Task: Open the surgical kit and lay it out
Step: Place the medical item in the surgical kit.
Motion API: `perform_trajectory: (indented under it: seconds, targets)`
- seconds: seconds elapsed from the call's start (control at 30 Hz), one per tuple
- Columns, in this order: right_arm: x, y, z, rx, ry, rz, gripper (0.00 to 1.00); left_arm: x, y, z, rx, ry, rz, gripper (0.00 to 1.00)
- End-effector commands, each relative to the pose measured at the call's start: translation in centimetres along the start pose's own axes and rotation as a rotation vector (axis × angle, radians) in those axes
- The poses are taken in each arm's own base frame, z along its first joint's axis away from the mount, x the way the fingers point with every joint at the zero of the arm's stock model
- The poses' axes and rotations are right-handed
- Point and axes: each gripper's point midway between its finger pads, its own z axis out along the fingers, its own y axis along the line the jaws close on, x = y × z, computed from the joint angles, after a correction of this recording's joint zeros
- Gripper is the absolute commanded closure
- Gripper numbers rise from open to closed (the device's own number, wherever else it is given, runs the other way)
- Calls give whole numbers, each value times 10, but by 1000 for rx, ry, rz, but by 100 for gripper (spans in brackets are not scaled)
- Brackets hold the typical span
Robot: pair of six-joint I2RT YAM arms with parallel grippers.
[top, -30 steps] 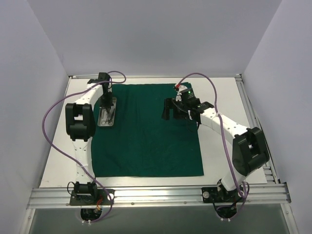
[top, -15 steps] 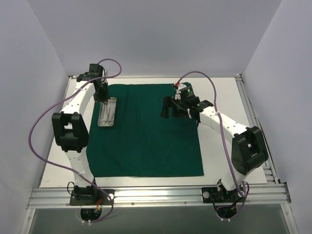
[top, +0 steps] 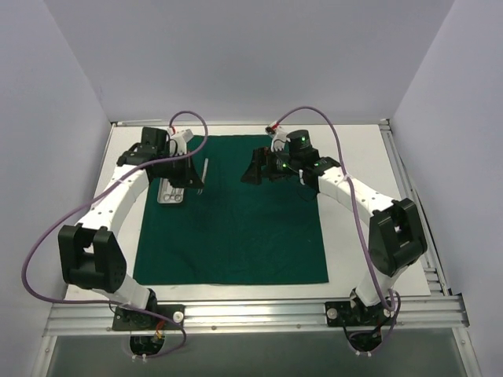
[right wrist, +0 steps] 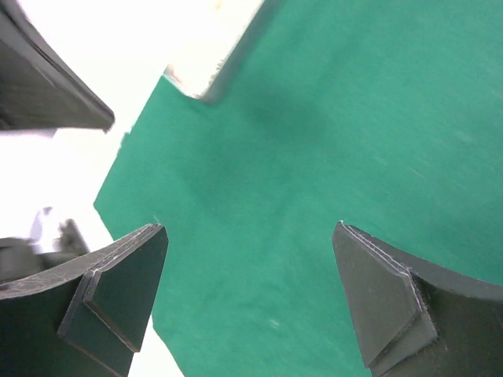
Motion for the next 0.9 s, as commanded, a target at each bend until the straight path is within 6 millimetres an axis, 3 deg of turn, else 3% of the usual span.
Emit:
perform_trajectory:
  seconds: [0.0, 0.07, 0.27, 0.6, 0.7, 0.8, 0.83, 0.87]
  targets:
    - [-29, 49, -1, -242, -84, -35, 9, 2, -67, -14, 248, -72, 111, 98]
    - [-33, 59, -2, -300, -96, -32, 9, 22, -90, -13, 345, -29, 127, 98]
    - [-30, 76, -11, -404, -97, -86, 9, 38, -126, -26, 501, -22, 153, 98]
    - [-19, 87, -12, -508, -77, -81, 17, 50, -144, -26, 585, 8, 160, 98]
    - [-17, 92, -14, -544, -79, -86, 28, 53, -148, -24, 606, 24, 160, 98]
    - [-17, 97, -17, -575, -86, -79, 58, 52, -152, -27, 638, 19, 159, 98]
    - [-17, 98, -18, -584, -93, -75, 81, 52, -154, -27, 645, 21, 155, 98]
    - [-18, 101, -21, -596, -108, -70, 91, 51, -154, -28, 646, 17, 157, 98]
